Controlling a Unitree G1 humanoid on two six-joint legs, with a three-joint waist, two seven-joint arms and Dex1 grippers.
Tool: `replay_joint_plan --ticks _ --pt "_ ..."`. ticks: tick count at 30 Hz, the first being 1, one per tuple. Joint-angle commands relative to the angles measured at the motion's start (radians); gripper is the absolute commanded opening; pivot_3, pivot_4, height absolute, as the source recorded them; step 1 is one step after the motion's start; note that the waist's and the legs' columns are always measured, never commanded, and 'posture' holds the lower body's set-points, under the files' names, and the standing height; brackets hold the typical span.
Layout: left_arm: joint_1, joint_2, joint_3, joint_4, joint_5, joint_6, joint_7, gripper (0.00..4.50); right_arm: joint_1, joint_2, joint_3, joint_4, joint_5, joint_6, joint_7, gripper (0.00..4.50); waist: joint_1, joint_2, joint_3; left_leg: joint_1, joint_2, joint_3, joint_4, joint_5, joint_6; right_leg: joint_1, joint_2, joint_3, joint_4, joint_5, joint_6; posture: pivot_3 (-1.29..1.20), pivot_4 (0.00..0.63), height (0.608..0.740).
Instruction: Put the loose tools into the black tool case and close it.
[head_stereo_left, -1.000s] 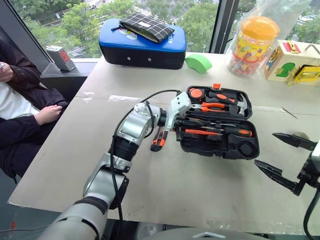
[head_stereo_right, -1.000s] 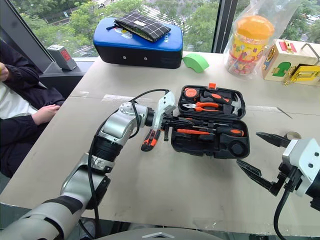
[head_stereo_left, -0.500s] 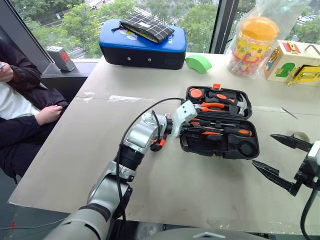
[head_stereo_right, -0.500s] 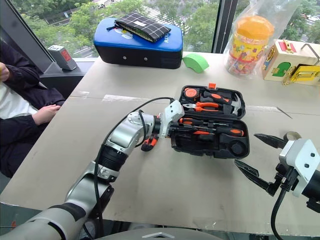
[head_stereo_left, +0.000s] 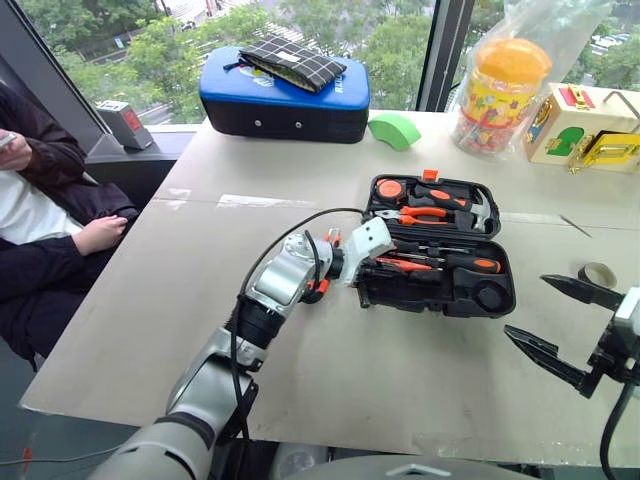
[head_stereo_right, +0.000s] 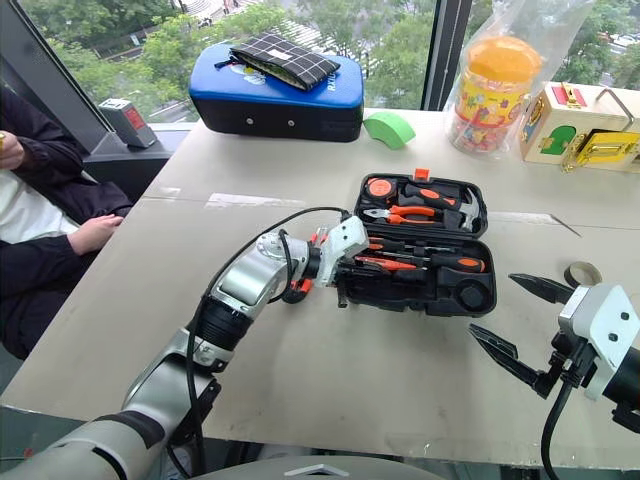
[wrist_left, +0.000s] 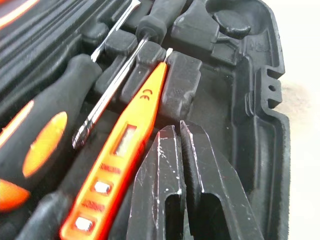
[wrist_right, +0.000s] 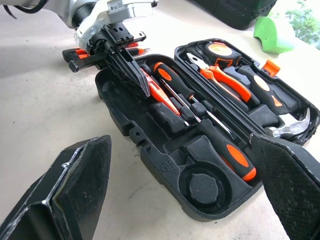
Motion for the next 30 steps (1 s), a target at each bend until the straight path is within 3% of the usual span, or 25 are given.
replay_joint_plan --ticks 1,4,7,14,19,24,30 --pt "0.004 -0.008 -0.003 0.022 -0.003 0.028 0.012 0.11 -0.007 0.001 0.005 -0.02 -0.006 -0.022 -0.001 4.5 0.0 0.0 0.0 0.0 0.0 0.0 0.0 0.0 0.0 0.0 0.0 0.0 0.0 0.0 0.0 0.0 0.15 0.74" --pt "0.005 -0.023 0.031 0.01 -0.038 0.012 0.006 0.11 -0.013 0.001 0.015 -0.017 -0.011 -0.024 -0.002 4.5 0.0 0.0 0.0 0.0 0.0 0.0 0.0 0.0 0.0 0.0 0.0 0.0 0.0 0.0 0.0 0.0 0.15 0.74" --pt "-0.009 -0.057 0.117 -0.032 -0.136 0.117 0.02 0.11 -0.016 0.002 0.022 -0.013 -0.017 -0.027 0.001 4.5 0.001 0.0 0.001 -0.001 0.0 0.0 0.0 0.0 0.0 -0.001 0.0 0.0 0.0 0.0 0.0 0.0 0.15 0.74" --pt "-0.039 -0.096 0.2 -0.028 -0.183 0.147 0.108 0.11 -0.023 0.004 0.03 -0.008 -0.02 -0.031 0.002 4.5 0.0 -0.001 0.001 -0.002 0.0 -0.001 -0.001 0.0 0.0 -0.001 0.001 0.001 -0.001 0.0 0.0 0.0 0.15 0.74" --pt "-0.034 -0.069 0.08 0.029 -0.059 0.037 0.128 0.11 -0.036 0.0 0.043 0.0 -0.025 -0.035 0.0 4.5 0.0 -0.001 0.001 -0.002 -0.001 -0.001 -0.001 0.0 0.0 -0.001 0.001 0.004 -0.001 0.0 0.0 0.0 0.15 0.74" --pt "0.0 -0.016 -0.045 0.117 0.096 -0.181 0.138 0.11 -0.045 -0.003 0.053 0.003 -0.03 -0.036 0.0 4.5 -0.001 -0.001 0.001 -0.001 -0.001 -0.001 -0.001 0.0 0.0 0.0 0.002 0.005 -0.001 0.0 0.0 0.0 0.15 0.74" --pt "0.049 0.026 -0.075 0.123 0.139 -0.29 0.112 0.11 -0.046 -0.003 0.059 0.003 -0.034 -0.038 0.002 4.5 -0.006 -0.003 0.0 0.0 0.001 0.001 -0.002 0.0 0.0 0.0 0.002 0.007 0.0 0.0 0.0 0.0 0.15 0.74"
